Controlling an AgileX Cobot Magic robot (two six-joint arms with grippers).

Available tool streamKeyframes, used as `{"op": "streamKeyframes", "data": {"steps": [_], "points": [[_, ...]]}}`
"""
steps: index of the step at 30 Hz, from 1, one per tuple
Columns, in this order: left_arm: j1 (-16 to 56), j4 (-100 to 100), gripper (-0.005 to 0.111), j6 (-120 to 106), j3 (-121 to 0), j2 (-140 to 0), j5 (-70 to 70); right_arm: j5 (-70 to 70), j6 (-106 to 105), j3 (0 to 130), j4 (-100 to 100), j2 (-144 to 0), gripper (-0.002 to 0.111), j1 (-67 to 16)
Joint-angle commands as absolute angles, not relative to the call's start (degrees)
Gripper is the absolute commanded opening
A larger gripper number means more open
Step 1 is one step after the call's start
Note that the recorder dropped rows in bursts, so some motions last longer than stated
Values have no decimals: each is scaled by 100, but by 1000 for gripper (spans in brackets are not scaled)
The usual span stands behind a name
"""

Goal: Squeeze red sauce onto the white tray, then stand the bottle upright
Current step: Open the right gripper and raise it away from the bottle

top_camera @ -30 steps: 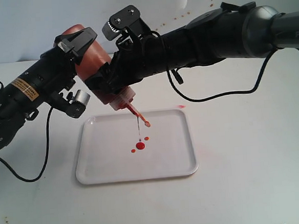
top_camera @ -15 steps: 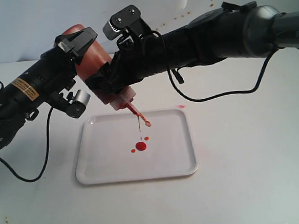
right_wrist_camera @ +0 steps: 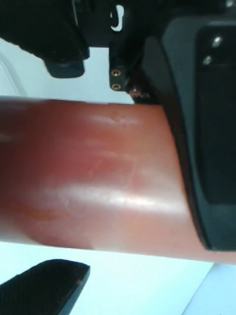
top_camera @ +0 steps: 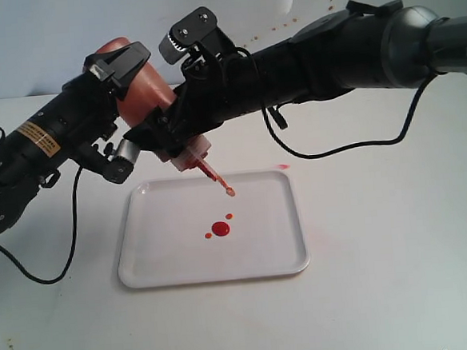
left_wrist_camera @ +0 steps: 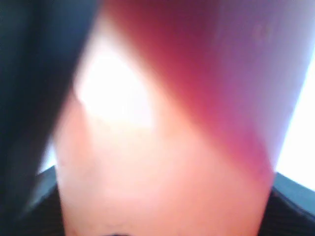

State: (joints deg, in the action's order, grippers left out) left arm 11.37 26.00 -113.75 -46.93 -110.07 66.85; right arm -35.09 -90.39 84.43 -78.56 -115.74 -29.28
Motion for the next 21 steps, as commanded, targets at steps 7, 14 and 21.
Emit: {"op": "streamKeyframes", "data": {"steps": [7,14,21], "points": [[1164,2412,0,-11249,-4750,-10961,6996,-3419,-9048,8477,-7315,-11017,105,-2922],[1164,2412,0,-11249,-4750,-10961,6996,-3350,-7502,8477,-5149,-10494,105,-2922],[1164,2412,0,-11234,-4750,-10961,6872,-3622,-5480,8477,-3020,-9995,105,-2922]]}}
